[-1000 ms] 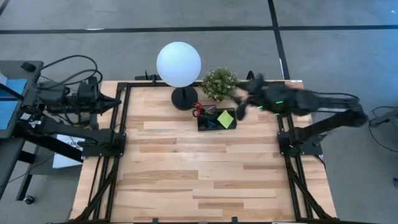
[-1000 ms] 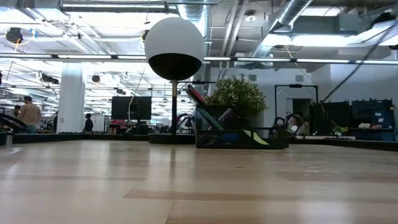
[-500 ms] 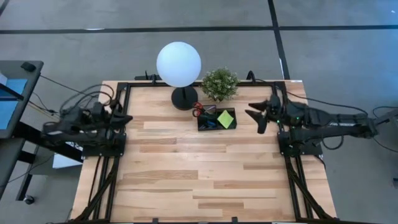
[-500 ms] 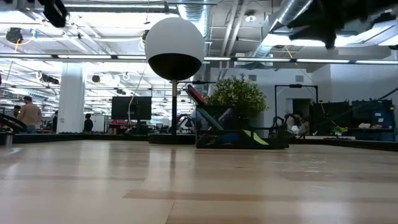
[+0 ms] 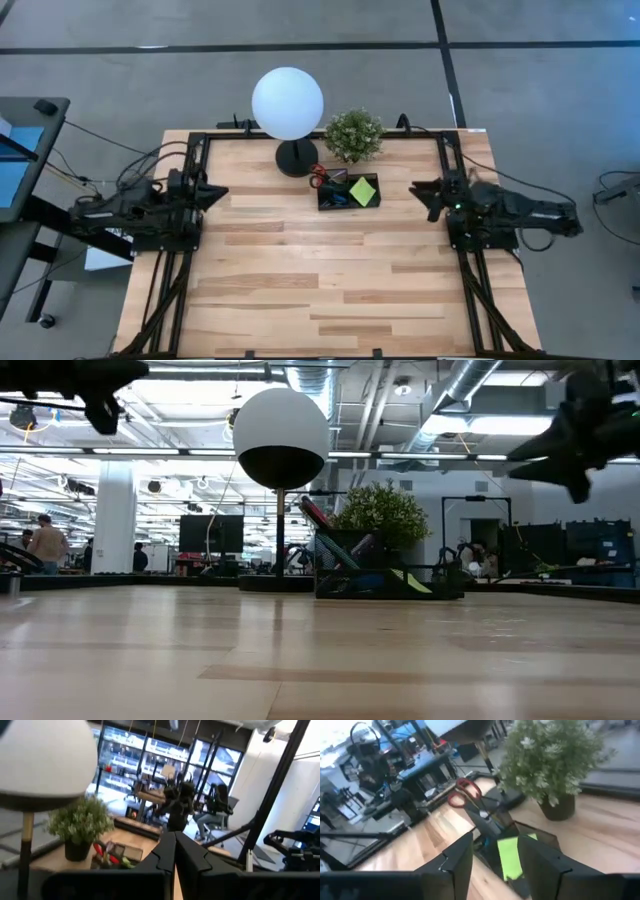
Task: Pick and place office supplies into organizer
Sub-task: Return to Home Position
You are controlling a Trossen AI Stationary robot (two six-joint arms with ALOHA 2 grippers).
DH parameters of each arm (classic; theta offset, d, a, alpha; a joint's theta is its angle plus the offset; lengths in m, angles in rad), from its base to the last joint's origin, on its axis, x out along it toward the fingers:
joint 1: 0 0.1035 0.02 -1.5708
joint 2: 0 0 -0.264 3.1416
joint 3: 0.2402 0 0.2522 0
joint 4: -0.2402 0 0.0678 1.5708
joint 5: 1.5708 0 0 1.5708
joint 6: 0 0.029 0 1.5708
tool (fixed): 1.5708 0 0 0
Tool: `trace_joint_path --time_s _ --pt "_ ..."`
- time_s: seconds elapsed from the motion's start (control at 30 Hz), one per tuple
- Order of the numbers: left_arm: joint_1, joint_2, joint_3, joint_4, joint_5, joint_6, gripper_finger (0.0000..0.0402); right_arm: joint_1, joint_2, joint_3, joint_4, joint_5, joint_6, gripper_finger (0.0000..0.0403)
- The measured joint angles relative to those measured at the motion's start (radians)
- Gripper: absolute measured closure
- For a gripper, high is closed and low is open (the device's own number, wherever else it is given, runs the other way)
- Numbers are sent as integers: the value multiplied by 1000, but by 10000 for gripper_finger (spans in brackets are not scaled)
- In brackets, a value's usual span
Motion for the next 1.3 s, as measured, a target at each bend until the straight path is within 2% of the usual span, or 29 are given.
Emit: trace_joint_path --time_s 0.1,0.27,0.37,0.47,0.6,0.67,0.83,0.93,1.3 --pt "0 5 1 28 12 72 402 14 8 -26 19 54 -64 258" --pt "0 13 -55 169 46 157 402 18 46 -123 230 166 -130 264" --pt "0 7 -117 280 103 166 402 19 49 -172 378 144 -142 269" --pt "0 6 -205 419 148 126 402 19 58 -205 493 64 -161 274" --pt "0 5 -310 520 169 73 402 19 63 -211 496 38 -164 280" --pt "0 6 -309 440 137 36 402 19 67 -211 496 37 -163 280" --pt "0 12 -309 337 -91 -165 402 19 66 -211 496 37 -163 278" --pt "0 13 -309 232 -173 -224 401 19 66 -211 495 37 -163 279" --pt "0 38 -304 219 -192 -163 402 19 67 -211 495 37 -163 280"
